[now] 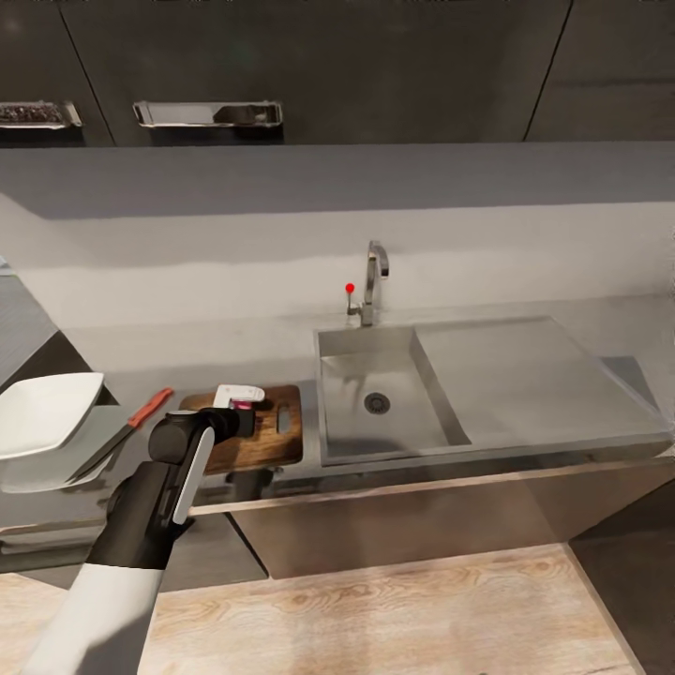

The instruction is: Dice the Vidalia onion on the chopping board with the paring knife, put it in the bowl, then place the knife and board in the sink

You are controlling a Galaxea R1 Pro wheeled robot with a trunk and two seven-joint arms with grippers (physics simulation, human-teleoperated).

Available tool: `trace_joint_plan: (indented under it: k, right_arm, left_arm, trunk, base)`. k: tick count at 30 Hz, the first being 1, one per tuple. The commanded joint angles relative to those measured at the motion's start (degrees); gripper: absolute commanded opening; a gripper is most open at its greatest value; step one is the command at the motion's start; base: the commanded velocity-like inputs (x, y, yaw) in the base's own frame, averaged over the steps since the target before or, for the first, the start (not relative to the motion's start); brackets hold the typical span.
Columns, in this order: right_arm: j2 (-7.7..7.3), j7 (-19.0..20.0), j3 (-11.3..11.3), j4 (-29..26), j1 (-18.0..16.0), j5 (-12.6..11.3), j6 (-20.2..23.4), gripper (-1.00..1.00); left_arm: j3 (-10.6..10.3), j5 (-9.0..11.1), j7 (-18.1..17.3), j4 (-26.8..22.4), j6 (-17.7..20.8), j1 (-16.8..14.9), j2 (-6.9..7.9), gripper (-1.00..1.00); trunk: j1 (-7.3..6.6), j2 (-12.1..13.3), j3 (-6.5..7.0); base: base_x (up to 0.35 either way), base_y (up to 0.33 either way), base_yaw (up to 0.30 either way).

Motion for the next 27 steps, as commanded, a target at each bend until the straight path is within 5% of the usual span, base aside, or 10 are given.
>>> trace_joint_plan:
  k: [1, 27]
  right_arm:
    - [0.02, 0.05, -0.15, 0.02, -0.03, 0.56, -0.15, 1.00]
    - [0.02, 0.05, -0.16, 0.02, -0.03, 0.59, -0.15, 1.00]
  left_arm:
    - [0.01, -0.02, -0.09, -0.05, 0.27, -0.04, -0.01, -1.00]
    - [0.01, -0.11, -0.09, 0.00, 0.26, -0.04, 0.08, -1.00]
  trunk:
    - [0.02, -0.07, -0.04]
    - [0.02, -0.07, 0.01]
  base:
    - [0.001, 0.000, -0.029]
    - [-0.026, 0.012, 0.083]
